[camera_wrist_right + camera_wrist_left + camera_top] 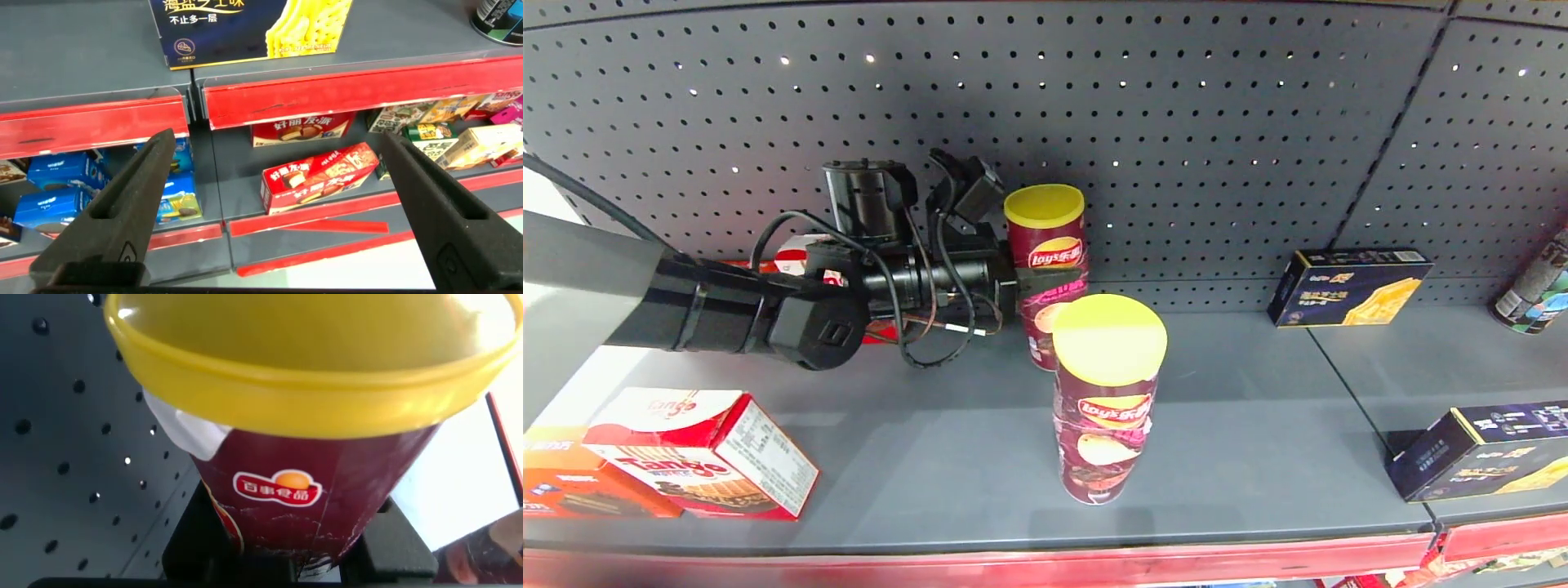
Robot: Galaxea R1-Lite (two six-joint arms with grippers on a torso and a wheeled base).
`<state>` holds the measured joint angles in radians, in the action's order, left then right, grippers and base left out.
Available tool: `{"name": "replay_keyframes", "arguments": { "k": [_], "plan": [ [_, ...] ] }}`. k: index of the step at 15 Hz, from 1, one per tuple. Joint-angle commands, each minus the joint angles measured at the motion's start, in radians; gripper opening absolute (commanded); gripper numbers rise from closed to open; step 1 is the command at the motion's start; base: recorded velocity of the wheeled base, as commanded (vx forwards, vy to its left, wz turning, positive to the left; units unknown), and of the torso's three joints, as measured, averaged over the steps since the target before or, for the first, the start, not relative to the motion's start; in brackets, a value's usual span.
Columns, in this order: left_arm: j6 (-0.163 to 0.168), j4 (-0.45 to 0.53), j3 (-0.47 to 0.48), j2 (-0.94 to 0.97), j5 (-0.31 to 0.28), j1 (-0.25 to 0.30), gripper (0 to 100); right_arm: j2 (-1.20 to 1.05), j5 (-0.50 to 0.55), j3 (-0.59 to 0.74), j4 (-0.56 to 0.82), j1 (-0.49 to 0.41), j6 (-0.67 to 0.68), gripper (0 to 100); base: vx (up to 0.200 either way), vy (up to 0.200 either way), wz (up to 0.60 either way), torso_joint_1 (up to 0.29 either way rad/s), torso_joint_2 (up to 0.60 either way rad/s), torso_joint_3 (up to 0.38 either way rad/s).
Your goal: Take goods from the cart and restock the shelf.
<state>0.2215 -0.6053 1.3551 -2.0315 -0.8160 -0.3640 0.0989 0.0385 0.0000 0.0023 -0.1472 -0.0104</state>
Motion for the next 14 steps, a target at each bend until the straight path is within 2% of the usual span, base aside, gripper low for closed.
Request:
{"name": "replay_keyframes", "arguments": {
  "k": [1,6,9,12,14],
  "plan": [
    [-0.001,-0.001,0.015,-0.009,-0.003,0.002,0,0.002,0.0,0.0,-0.001,0.0,0.0,100,0.0,0.0,0.0,0.0,0.0,0.0],
    [0.001,0.081,0.098,-0.018,-0.003,0.004,0,0.002,0.0,0.0,0.001,0.0,0.0,100,0.0,0.0,0.0,0.0,0.0,0.0],
    [0.033,0.082,0.096,-0.033,-0.003,0.002,0,0.002,0.0,0.0,-0.001,0.0,0.0,100,0.0,0.0,0.0,0.0,0.0,0.0],
    [0.036,0.082,0.088,-0.036,-0.002,0.0,0,0.002,0.0,0.0,0.001,0.0,0.0,100,0.0,0.0,0.0,0.0,0.0,0.0],
    [0.053,0.084,0.078,-0.046,-0.002,0.0,0,0.002,0.0,0.0,-0.001,0.0,0.0,100,0.0,0.0,0.0,0.0,0.0,0.0]
  ]
}}
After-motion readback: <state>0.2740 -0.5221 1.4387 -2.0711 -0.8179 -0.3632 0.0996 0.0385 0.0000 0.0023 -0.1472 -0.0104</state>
